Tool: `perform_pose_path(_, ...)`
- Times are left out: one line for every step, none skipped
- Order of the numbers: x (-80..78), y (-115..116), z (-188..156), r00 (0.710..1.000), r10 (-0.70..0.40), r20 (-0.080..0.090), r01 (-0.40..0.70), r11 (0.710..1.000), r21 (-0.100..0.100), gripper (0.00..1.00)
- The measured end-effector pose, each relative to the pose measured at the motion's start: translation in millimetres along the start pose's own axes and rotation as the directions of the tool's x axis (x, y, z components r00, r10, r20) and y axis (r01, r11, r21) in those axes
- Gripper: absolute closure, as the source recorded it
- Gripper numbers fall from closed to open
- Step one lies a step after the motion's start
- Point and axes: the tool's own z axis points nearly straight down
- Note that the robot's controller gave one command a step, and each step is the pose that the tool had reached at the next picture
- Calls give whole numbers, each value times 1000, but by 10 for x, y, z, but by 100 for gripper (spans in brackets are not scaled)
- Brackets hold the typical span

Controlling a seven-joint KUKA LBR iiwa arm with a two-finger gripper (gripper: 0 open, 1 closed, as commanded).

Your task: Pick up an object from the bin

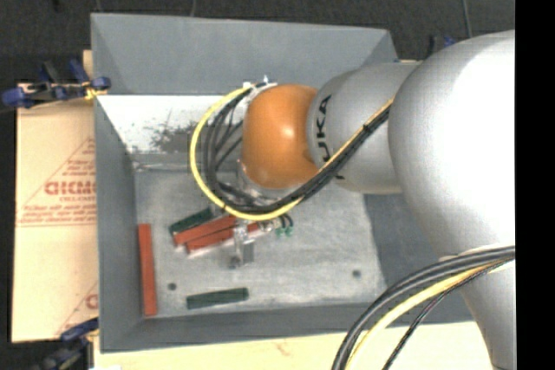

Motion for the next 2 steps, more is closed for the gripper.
perform_pose_path(-26, 13, -49, 1000, -2, 9, 2, 1000, 0, 100)
perform_pose_path(148, -27, -1222, 1000, -25, 4, 25, 1000, 2, 100)
